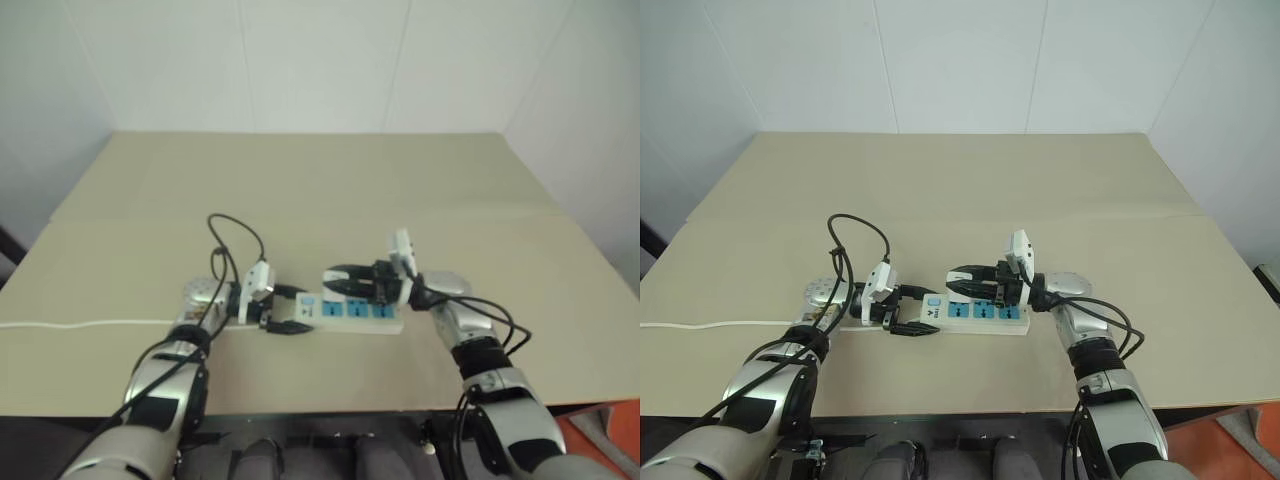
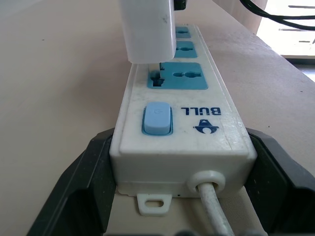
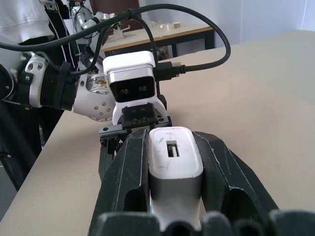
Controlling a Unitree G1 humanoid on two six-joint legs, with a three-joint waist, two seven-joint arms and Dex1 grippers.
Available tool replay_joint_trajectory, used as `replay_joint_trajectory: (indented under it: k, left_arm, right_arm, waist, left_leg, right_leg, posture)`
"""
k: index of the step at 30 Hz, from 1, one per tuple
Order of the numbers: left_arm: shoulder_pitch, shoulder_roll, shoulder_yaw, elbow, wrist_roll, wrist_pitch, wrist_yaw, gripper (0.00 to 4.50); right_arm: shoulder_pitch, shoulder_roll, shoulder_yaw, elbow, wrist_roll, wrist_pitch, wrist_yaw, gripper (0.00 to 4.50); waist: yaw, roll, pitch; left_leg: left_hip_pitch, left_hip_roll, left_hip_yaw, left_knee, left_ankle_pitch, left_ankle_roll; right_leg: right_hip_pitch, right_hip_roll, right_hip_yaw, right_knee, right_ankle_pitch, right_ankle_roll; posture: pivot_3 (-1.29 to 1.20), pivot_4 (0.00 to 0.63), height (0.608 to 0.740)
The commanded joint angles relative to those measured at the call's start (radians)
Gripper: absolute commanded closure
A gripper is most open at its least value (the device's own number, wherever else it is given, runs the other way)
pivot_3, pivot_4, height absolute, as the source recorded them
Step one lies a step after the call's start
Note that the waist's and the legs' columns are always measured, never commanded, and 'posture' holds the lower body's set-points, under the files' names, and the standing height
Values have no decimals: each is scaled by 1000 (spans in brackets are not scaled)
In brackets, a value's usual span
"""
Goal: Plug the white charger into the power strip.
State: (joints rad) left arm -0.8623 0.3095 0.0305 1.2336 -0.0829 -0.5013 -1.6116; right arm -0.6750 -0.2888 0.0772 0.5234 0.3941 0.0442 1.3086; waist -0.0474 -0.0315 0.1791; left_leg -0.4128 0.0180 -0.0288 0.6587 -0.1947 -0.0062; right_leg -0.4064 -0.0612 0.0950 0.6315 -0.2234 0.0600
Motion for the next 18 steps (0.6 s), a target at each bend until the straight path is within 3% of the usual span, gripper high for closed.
replay_joint_trajectory:
  k: [1,18]
  left_arm:
    - [4,6,3,-19,-15,-1,-3,1227]
    - [8,7,4,-21,-16,-1,-3,1227]
  right_arm:
    - [12,5,0,-14,-19,-44,3,3379]
    - [64,-9,55,39,-114,-149,21,3379]
  waist:
    - [0,0,0]
    - [0,0,0]
  left_leg:
    - [0,0,0,0,0,0]
    - [0,0,0,0,0,0]
  right_leg:
    - [0,0,0,0,0,0]
    - [0,0,0,0,0,0]
  posture:
    - [0,150,740]
    - [0,150,740]
